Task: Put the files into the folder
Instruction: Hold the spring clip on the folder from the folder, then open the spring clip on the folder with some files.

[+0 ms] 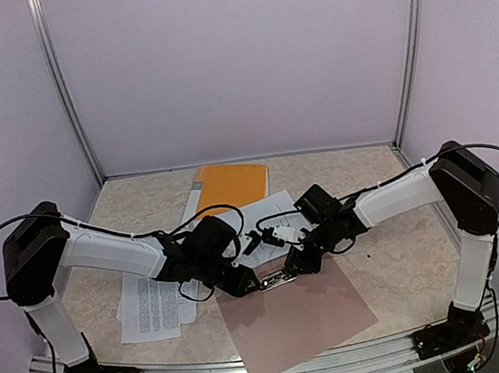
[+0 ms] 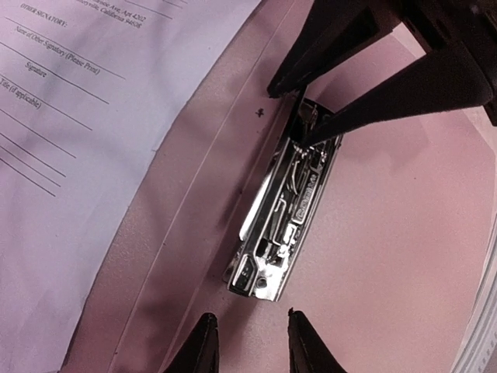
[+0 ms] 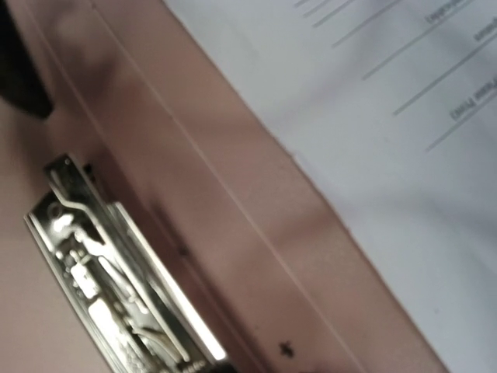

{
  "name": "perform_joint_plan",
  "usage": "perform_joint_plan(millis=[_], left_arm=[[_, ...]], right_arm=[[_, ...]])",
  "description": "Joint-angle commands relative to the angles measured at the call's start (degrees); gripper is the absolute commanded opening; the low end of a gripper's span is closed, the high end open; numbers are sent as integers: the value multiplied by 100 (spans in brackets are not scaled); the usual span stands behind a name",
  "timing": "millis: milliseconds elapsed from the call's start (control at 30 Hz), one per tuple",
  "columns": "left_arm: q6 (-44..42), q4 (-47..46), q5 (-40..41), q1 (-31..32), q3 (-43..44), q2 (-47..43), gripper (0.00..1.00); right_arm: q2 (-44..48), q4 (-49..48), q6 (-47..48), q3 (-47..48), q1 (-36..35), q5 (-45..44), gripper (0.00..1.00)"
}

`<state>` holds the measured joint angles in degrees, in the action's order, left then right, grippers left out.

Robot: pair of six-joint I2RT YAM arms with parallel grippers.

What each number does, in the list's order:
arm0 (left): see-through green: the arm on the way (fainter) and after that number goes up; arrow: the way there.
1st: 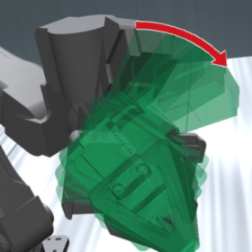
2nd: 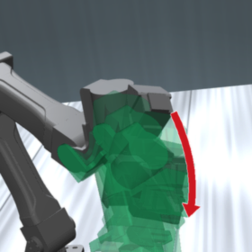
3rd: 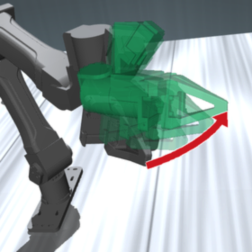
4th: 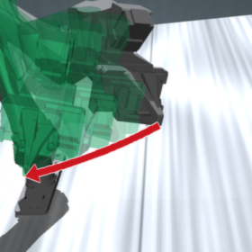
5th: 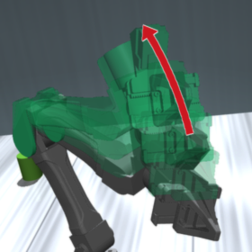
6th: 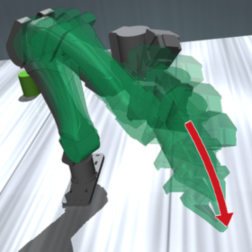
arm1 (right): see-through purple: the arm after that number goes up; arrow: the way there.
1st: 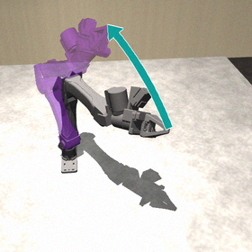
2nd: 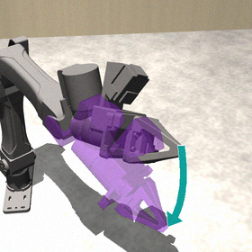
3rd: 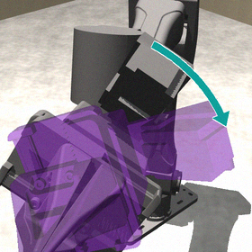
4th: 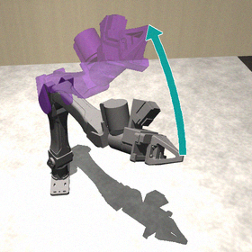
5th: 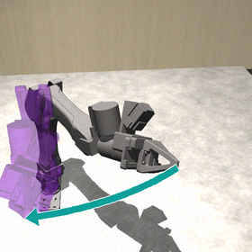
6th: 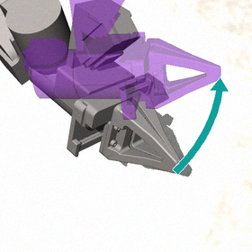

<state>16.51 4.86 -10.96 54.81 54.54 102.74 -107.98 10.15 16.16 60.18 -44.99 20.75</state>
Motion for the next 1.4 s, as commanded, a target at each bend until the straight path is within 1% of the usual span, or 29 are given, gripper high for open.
perform_joint_plan(millis=[0, 67, 167, 300, 467, 767, 967, 1233, 1367], left_arm=[[195, -124, 396, -56, 101, 1, 28], [352, -48, 408, -89, 191, 37, 25], [607, -27, 182, -148, 279, 165, 20], [1070, -53, -256, -235, 264, 190, 18], [1619, -51, -471, -282, 203, 93, 14], [2359, -187, -933, -573, -1, 164, 13], [2525, -288, -1328, -805, 32, 328, 13], [2627, -304, -1657, -831, 329, 718, 12], [2775, -437, -1890, -861, 346, 803, 12]], right_arm=[[-148, 215, -5, -167, -67, -127, 26], [-162, 228, -8, -165, -64, -141, 26], [-179, 233, -14, -165, -63, -149, 25], [-171, 233, -20, -173, -70, -188, 25], [-187, 211, -41, -160, -69, -186, 24], [-153, 216, -70, -230, -69, -241, 23], [-151, 215, -72, -236, -67, -222, 22], [-154, 318, 34, -191, -62, -299, 20], [-144, 349, 73, -180, -63, -344, 18]])
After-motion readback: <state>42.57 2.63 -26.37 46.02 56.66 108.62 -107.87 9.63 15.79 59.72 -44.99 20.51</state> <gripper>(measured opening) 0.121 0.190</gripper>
